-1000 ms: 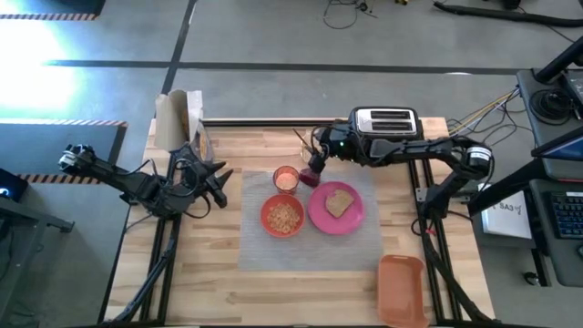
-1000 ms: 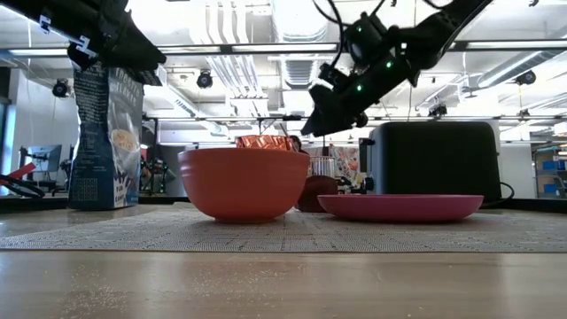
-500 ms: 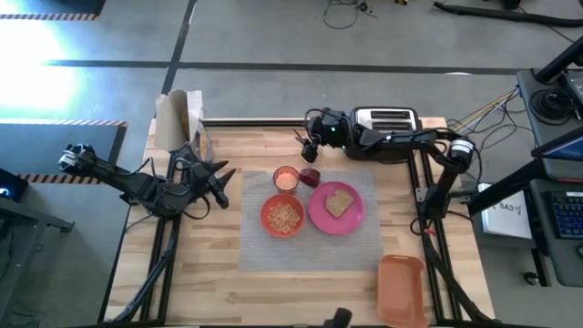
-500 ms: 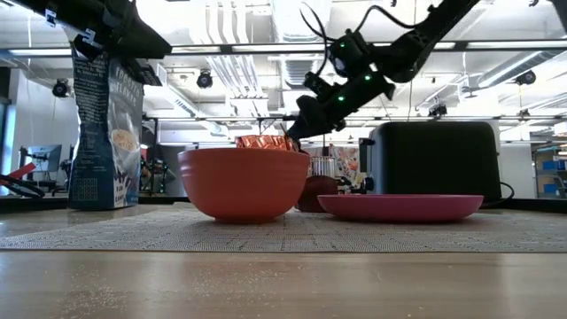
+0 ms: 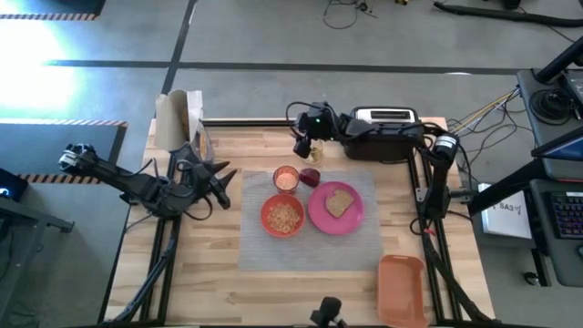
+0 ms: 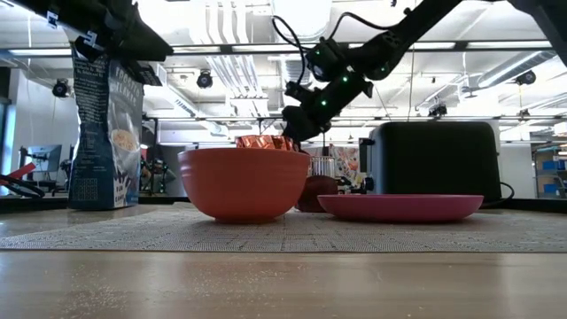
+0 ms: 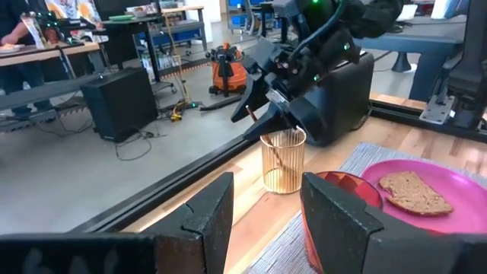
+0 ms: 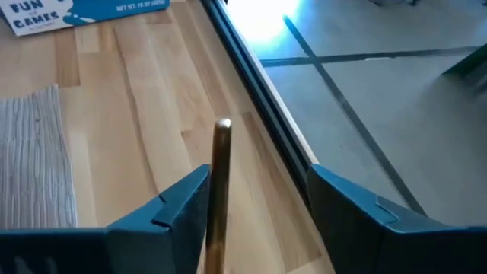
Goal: Arrange a breakfast setting
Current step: Put the gold spoon on the gray tablemat to the left of the orange bowl
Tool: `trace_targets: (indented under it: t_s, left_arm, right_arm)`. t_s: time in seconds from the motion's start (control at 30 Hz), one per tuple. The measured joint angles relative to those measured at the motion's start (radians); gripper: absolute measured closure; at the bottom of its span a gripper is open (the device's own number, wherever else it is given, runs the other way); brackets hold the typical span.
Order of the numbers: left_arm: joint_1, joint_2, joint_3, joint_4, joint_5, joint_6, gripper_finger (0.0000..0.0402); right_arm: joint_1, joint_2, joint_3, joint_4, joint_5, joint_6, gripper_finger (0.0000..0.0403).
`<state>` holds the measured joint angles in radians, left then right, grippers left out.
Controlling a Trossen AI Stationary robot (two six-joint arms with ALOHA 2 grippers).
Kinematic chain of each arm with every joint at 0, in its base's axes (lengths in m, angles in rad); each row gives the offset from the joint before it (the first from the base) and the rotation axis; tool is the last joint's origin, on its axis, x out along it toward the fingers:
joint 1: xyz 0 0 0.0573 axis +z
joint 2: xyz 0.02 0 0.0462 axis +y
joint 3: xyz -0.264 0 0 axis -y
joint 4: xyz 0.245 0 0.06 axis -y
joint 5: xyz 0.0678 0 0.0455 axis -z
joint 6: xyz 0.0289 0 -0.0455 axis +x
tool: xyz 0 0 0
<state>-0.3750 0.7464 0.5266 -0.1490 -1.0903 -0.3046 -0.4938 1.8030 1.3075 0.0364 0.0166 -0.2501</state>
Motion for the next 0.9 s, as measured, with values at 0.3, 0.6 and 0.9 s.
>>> trace_targets:
  t_s: [0.3,0.6,0.9]
  left_arm:
    - [0.000,0.037,0.000,0.000,-0.002,0.000,0.0263]
    - [0.000,0.064,0.000,0.021,-0.002,0.000,0.0263]
    - [0.000,0.101,0.000,0.062,0.000,0.076,0.0263]
  right_arm:
    - [-0.005,-0.002,0.043,-0.092,-0.002,0.002,0.0250]
    - [-0.005,-0.003,0.045,-0.092,-0.002,0.003,0.0312]
    - [-0.004,-0.023,0.045,-0.123,-0.002,0.005,0.0390]
